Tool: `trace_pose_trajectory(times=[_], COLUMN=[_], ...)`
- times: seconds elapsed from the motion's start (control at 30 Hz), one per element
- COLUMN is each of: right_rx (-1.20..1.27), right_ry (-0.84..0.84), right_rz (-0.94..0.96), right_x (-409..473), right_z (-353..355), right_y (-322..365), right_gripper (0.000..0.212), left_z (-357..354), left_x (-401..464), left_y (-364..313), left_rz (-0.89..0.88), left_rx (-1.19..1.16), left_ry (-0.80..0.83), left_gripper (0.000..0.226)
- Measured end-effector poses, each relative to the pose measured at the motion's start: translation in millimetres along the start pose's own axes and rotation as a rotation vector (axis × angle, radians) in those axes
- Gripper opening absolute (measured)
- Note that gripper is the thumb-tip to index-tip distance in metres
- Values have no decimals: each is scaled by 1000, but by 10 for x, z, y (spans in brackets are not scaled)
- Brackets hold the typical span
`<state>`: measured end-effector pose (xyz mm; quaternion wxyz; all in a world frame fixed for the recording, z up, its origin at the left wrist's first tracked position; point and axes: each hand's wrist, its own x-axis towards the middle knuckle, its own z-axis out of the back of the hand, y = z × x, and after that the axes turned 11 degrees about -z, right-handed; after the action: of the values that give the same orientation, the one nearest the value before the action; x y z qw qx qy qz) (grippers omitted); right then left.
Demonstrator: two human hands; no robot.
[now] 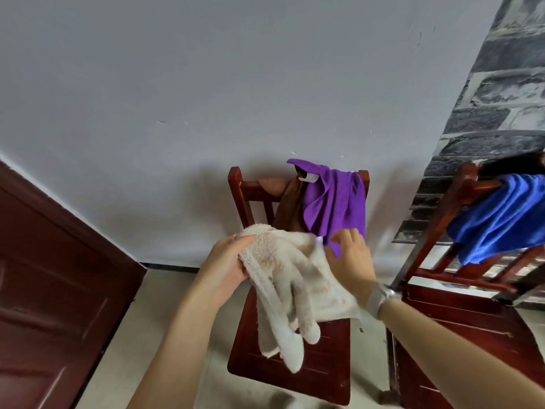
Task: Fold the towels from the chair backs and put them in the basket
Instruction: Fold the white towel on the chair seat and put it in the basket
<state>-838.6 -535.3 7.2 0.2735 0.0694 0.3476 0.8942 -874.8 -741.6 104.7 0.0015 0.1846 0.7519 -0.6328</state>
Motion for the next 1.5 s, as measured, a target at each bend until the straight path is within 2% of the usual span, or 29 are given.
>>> trace_pose_trajectory(times=[0.07,0.13,0.17,0.2,0.23,0.27,0.3,0.33,0.5,0.63,0.7,0.77,0.83,0.93,1.0,1.1,1.17,1.37,1.5], right_rx=[166,196,164,120,101,88,102,105,27,16,55,21,-68,-109,-3,435,618,689,704], right_ry=[254,629,754,809,810,758,694,625,356,140,73,35,0,-83,-78,23,64,50,20], right_rz=[-14,-19,-7,3,17,3,-25,-53,-221,-261,-277,-273,-247,-230,-275,-408,-445,-400,-439], right_x=[-246,-457,-514,-547,-554,-553,-537,-508,-281,-141,-85,-59,-64,-78,-76,-45,-42,-1,37], right_z=[-127,-234,-303,-357,-426,-482,-517,-529,-531,-295,-168,-77,-8,60,78,86,98,146,196], right_y=[-239,-406,-464,-474,-479,-447,-388,-323,-429,-706,-781,-829,-856,-906,-935,-943,-933,-937,-965], right_gripper=[16,37,47,52,49,35,12,9,24,18,19,21,23,27,24,24,26,18,23], left_z=[-33,-61,-71,-83,-91,-99,-101,-93,96,334,441,488,490,481,475,486,490,446,449], left_x=[-16,-30,-31,-35,-40,-50,-61,-74,-141,-202,-231,-263,-257,-223,-216,-222,-212,-214,-232], left_y=[27,52,67,81,93,99,100,94,21,92,214,343,458,572,616,669,702,772,797], left_rz=[71,121,127,129,132,134,135,131,75,55,42,5,-21,-25,-23,-35,-44,-33,-11], left_rx=[-147,-247,-260,-259,-260,-270,-280,-280,-154,68,232,345,393,397,364,378,393,354,325], left_ry=[13,29,31,23,14,11,11,6,-82,-269,-268,-273,-320,-393,-396,-367,-371,-392,-424], left_gripper=[27,29,30,32,33,35,37,39,38,29,33,25,15,21,15,16,16,13,13])
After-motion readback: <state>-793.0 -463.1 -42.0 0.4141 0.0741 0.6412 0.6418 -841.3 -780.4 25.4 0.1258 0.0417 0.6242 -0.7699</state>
